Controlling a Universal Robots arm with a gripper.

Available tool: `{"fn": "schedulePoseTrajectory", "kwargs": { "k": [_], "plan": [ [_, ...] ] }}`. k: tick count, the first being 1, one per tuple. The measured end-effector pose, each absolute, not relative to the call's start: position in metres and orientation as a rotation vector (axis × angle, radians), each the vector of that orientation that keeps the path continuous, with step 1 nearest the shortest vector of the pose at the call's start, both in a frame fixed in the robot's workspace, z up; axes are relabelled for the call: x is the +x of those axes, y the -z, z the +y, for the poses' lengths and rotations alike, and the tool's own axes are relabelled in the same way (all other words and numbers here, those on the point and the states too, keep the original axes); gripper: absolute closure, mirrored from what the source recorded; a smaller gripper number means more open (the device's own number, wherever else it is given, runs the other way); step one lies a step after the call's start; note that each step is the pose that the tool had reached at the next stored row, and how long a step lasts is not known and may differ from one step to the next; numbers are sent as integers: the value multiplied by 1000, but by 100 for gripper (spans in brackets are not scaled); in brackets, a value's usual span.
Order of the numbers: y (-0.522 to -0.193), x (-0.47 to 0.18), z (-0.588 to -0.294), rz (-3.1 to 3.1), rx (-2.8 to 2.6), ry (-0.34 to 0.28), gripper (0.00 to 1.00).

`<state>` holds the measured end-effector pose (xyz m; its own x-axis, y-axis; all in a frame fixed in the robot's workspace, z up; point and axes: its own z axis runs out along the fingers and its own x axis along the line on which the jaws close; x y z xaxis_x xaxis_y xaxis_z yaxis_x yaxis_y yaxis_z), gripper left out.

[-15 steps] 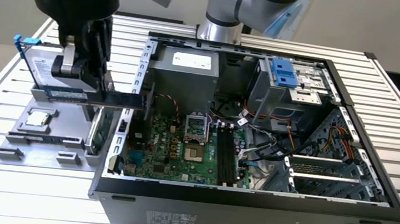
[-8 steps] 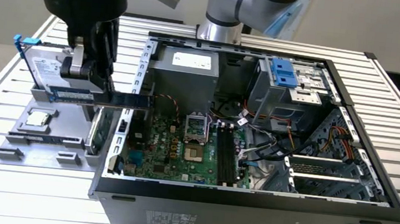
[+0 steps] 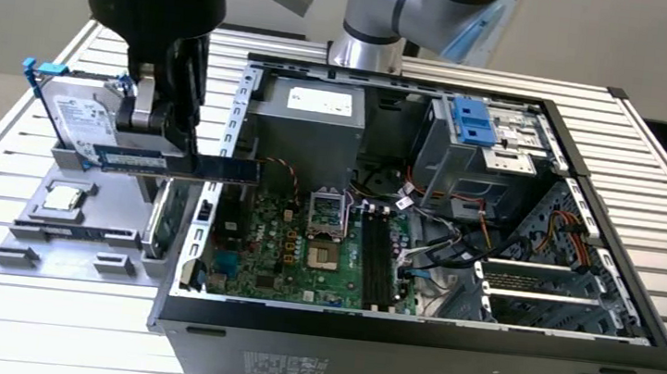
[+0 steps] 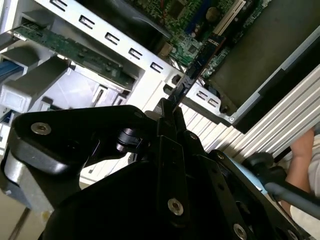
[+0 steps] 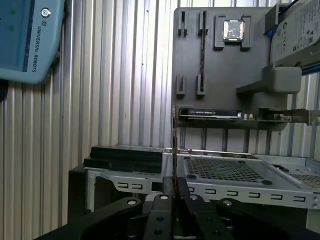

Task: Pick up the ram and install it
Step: 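Pick up the ram and move it above insertion slot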

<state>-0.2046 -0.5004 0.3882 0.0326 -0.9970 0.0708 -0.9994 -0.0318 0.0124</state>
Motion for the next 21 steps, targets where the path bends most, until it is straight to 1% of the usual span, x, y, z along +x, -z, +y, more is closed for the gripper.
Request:
{"fn": "schedulePoseTrajectory", "kwargs": {
  "k": [21],
  "plan": [
    [-388,-175,-500,-2144,2215,-65,100]
  ]
}}
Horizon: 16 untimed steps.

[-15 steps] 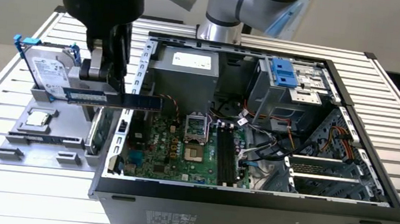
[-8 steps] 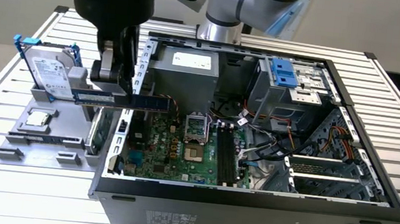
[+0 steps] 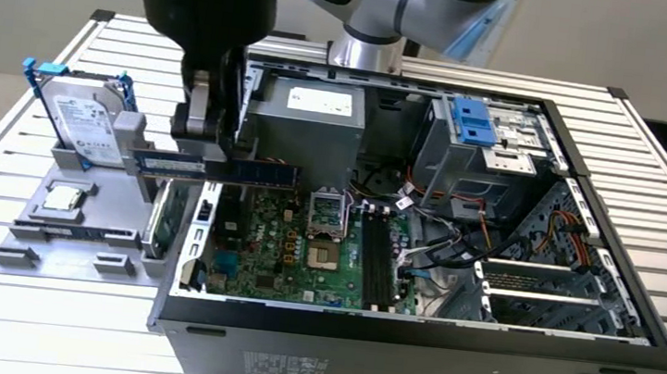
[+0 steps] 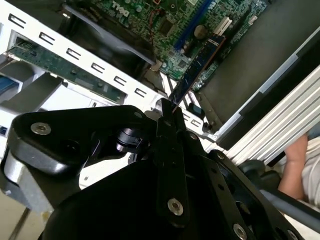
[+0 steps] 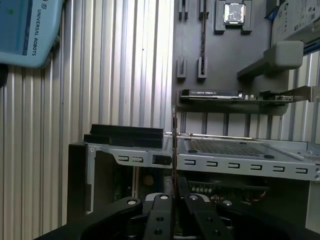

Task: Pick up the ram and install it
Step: 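Pick up the ram and move it above insertion slot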

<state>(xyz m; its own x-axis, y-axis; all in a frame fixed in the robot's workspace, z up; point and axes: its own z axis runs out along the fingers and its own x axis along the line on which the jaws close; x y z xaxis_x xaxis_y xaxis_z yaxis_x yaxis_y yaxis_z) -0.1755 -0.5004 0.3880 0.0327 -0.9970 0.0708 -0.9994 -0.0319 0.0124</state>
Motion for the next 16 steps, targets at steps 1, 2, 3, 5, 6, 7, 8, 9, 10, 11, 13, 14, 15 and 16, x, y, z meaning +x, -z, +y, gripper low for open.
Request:
{"fn": "schedulePoseTrajectory", "kwargs": {
  "k": [1,2,3,5,6,7,8,9,10,11,13,14,15,16],
  "plan": [
    [-388,-174,-500,-2144,2215,-65,100],
    [-388,-173,-500,-2144,2215,-65,100],
    [-388,-171,-500,-2144,2215,-65,100],
    [-388,-168,-500,-2144,2215,-65,100],
    [-388,-167,-500,-2144,2215,-65,100],
    [-388,-165,-500,-2144,2215,-65,100],
    [-388,-164,-500,-2144,2215,-65,100],
    [-388,-162,-500,-2144,2215,-65,100],
    [-388,-161,-500,-2144,2215,-65,100],
    [-388,-159,-500,-2144,2215,-65,100],
    [-388,-157,-500,-2144,2215,-65,100],
    [-388,-155,-500,-2144,2215,-65,100],
    [-388,-153,-500,-2144,2215,-65,100],
    [-388,-152,-500,-2144,2215,-65,100]
  ]
}}
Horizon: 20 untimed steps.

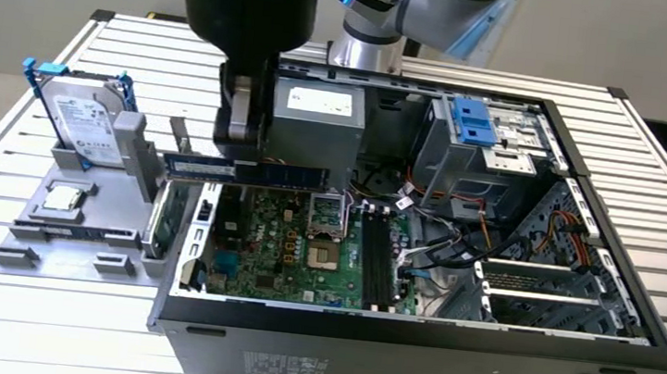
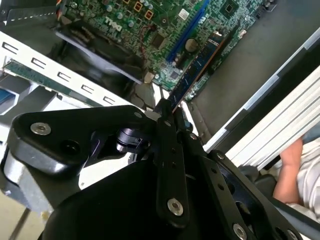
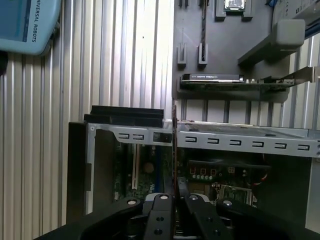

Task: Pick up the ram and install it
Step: 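Pick up the ram and move it above insertion slot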

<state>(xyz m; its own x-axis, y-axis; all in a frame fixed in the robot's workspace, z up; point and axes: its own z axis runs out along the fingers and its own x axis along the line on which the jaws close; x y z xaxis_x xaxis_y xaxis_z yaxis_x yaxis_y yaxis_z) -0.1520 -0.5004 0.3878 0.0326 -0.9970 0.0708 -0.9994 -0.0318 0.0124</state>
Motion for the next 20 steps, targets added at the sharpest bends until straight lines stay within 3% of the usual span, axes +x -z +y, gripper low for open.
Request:
{"fn": "schedulePoseTrajectory", "kwargs": {
  "k": [20],
  "plan": [
    [-387,-127,-501,-2177,2182,-64,100]
  ]
}}
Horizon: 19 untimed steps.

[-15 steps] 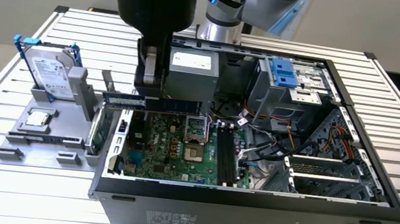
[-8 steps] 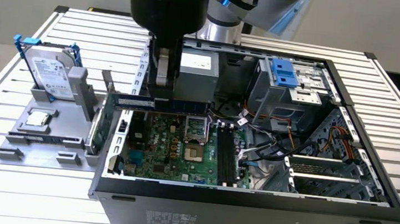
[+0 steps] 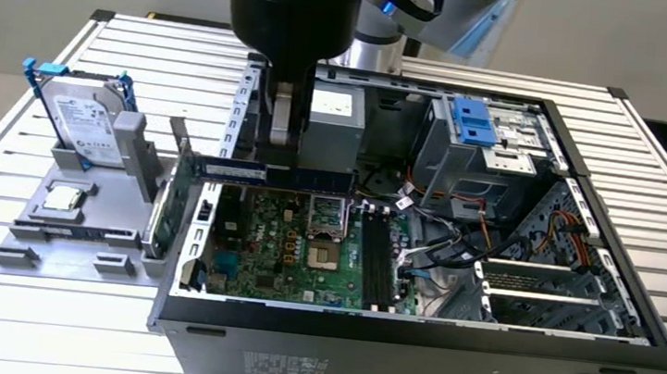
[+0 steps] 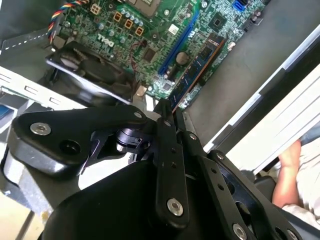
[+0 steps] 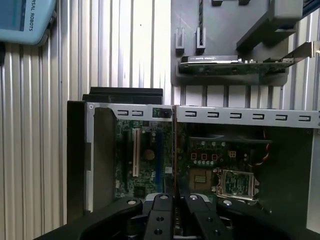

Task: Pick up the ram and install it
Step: 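Pick up the ram and move it above insertion slot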

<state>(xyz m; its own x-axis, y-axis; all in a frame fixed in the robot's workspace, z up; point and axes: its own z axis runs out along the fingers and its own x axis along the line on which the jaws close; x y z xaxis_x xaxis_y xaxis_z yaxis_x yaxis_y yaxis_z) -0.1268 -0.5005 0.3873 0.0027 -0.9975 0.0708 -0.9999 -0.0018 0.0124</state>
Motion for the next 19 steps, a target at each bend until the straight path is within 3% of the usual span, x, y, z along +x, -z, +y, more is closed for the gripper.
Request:
{"fn": "schedulePoseTrajectory", "kwargs": {
  "k": [19],
  "plan": [
    [-386,-99,-501,-2177,2181,-65,100]
  ]
}}
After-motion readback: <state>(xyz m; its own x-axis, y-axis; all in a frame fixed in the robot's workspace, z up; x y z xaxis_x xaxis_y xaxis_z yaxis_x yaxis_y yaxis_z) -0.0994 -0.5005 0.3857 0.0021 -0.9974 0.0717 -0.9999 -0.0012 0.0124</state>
